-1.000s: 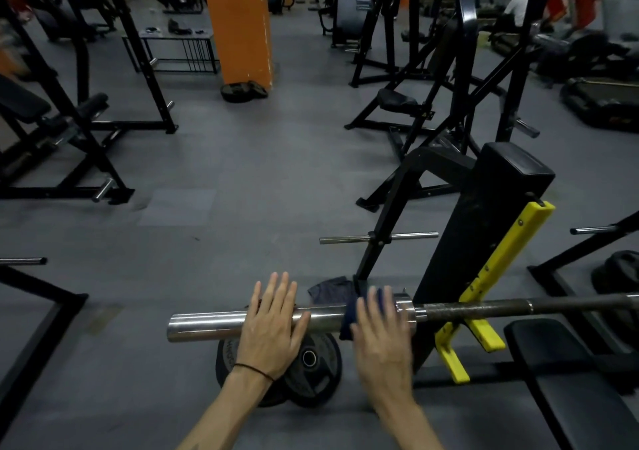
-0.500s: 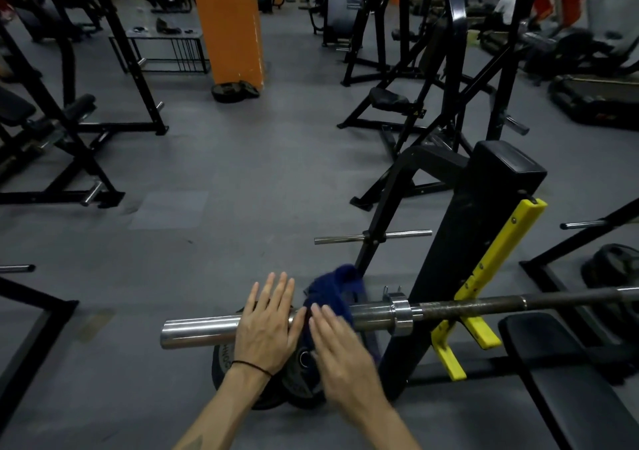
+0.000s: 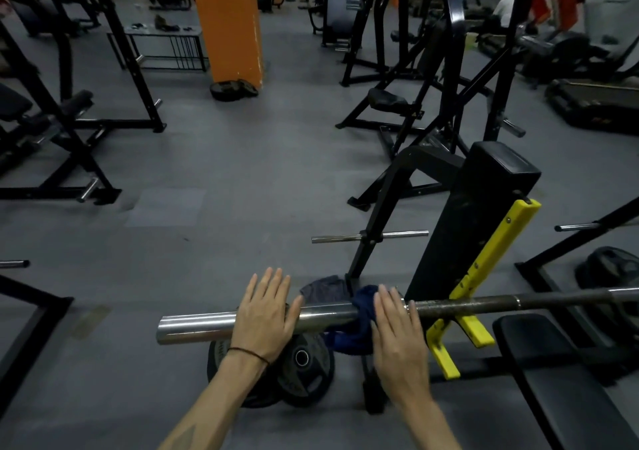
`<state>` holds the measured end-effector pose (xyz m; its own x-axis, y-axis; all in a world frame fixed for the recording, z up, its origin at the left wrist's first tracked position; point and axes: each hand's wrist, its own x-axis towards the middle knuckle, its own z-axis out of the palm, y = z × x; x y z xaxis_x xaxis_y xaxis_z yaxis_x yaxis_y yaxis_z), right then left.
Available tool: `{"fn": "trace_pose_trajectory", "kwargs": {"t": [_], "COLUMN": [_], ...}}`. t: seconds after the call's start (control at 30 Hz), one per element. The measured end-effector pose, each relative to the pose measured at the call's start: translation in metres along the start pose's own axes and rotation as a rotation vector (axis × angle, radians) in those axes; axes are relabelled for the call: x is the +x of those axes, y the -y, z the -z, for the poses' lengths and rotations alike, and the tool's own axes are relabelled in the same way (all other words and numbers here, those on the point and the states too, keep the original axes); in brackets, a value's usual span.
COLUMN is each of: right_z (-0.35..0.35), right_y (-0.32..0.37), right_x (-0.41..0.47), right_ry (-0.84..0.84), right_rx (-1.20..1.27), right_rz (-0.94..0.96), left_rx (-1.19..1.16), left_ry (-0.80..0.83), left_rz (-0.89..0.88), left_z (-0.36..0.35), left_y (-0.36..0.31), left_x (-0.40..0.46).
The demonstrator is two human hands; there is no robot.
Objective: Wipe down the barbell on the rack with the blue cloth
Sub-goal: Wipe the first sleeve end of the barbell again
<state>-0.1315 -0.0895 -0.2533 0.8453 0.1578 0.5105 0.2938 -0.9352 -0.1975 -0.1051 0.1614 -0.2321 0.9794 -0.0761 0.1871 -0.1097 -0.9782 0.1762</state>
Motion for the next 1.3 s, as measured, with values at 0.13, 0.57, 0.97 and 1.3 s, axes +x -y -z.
{"fn": "trace_pose_trajectory", "kwargs": {"t": [0.13, 0.57, 0.97, 1.3], "right_z": [-0.025, -0.018, -0.016, -0.015], "right_y": [0.058, 0.046, 0.023, 0.028], "right_x": [-0.016, -0.009, -0.001, -0.015], "right_ry": [0.030, 0.059, 0.042, 0.075], "right_rx": [0.161, 0.145, 0.124, 0.056], "right_rz": [0.151, 0.289, 0.165, 0.247], "left_rx": [0.029, 0.041, -0.039, -0.001], "left_ry": [-0.083, -0.205, 0.162, -0.267], "left_rz": [-0.097, -0.073, 0.083, -0.228], "left_z": [-0.012, -0.003, 0.022, -0.019], "left_y": [-0.014, -0.013, -0.015, 0.021], "left_x": [-0.020, 0.012, 0.040, -0.043]}}
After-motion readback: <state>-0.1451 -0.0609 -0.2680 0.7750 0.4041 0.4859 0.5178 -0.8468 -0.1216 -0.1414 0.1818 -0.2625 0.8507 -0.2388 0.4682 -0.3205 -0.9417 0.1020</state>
